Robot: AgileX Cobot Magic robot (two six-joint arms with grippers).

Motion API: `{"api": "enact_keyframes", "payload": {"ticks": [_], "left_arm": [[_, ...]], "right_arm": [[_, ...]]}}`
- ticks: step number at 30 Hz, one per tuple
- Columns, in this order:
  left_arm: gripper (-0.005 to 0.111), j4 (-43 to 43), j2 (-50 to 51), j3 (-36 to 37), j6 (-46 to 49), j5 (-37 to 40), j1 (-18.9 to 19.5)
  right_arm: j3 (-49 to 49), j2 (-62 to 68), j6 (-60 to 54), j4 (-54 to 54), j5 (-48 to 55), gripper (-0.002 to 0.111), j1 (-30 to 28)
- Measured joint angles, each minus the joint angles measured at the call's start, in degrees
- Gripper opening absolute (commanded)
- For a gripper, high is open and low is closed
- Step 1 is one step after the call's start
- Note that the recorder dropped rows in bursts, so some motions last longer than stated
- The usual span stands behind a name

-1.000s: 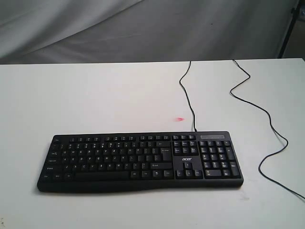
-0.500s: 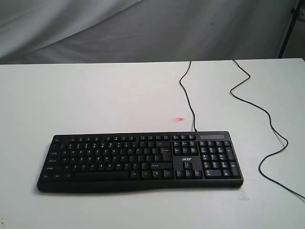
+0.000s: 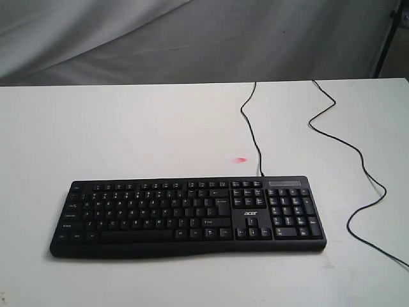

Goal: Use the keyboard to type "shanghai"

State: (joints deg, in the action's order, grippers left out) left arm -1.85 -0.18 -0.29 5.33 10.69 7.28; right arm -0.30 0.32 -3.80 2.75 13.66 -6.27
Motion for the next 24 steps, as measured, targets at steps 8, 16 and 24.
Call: {"api": "enact_keyframes", "payload": {"ticks": [8, 16, 24], "left_arm": [[0.001, 0.0, 0.0, 0.0, 0.0, 0.0, 0.0], [0.001, 0.0, 0.0, 0.0, 0.0, 0.0, 0.0], [0.001, 0.0, 0.0, 0.0, 0.0, 0.0, 0.0]], "right_arm": [[0.09, 0.0, 0.98, 0.0, 5.0, 0.0, 0.0], [0.09, 0.0, 0.98, 0.0, 5.58, 0.0, 0.0], [0.09, 0.0, 1.21, 0.0, 5.58, 0.0, 0.0]]}}
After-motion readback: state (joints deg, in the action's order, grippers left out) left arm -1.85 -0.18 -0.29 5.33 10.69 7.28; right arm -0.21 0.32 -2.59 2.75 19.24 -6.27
